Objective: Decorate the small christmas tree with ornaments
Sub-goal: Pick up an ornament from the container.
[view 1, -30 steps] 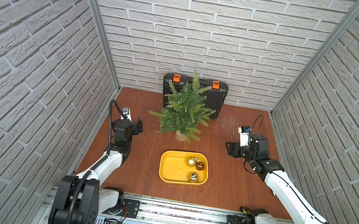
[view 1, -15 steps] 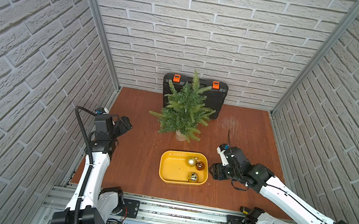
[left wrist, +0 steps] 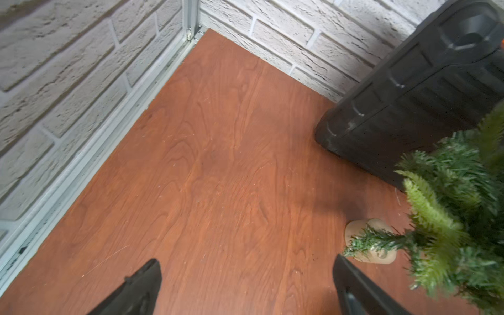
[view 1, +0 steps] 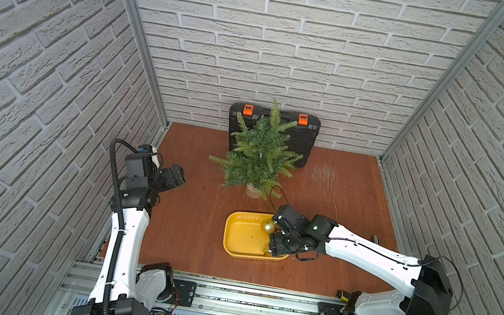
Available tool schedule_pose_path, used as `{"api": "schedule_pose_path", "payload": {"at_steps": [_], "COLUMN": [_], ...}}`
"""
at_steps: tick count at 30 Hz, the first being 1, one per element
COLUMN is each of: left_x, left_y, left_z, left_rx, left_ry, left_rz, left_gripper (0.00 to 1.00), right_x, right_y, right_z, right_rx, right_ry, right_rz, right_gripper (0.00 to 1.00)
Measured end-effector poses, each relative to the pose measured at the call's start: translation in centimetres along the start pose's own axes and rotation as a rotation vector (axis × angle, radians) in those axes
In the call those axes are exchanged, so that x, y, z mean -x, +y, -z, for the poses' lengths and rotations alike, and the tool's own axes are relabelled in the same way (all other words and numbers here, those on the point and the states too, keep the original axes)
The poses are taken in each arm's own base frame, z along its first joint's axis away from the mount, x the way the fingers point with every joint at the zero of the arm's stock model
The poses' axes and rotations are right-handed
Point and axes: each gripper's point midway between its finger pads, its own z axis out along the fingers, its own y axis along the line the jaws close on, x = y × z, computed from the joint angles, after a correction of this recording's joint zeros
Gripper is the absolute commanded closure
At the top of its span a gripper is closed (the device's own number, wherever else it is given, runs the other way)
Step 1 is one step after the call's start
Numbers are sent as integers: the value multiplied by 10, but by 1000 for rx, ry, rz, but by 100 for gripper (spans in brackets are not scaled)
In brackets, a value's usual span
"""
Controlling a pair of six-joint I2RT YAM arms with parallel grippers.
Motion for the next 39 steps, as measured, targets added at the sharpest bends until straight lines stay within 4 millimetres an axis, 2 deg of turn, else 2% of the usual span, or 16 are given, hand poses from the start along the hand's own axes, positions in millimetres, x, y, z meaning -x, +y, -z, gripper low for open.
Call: {"api": "schedule_pose_path", "payload": {"at_steps": [11,17,21,31,39], "left_x": [0,0,-1,-1,-3], "left_y": [16,13,12,17,18], "left_z": [5,5,5,4,1], "left_rx": [9,-14,-23,-13,-21], "left_ry": [-11,-6,-3,-2,6], "left_rz": [56,65,70,97,104], "left_gripper": [2,2,2,2,2], "right_x": [-6,-5,6,45,53], "right_y": [15,25,35,61,70], "right_z": [-45,-64,-64,-46,-61], "right_rx": [-27,-46,-40,-2,-17], "right_ry": [72,89,53,-49,-36], "right_rz": [-71,-63,-55,-17,30], "right_gripper": [28,37,46,46,45]}}
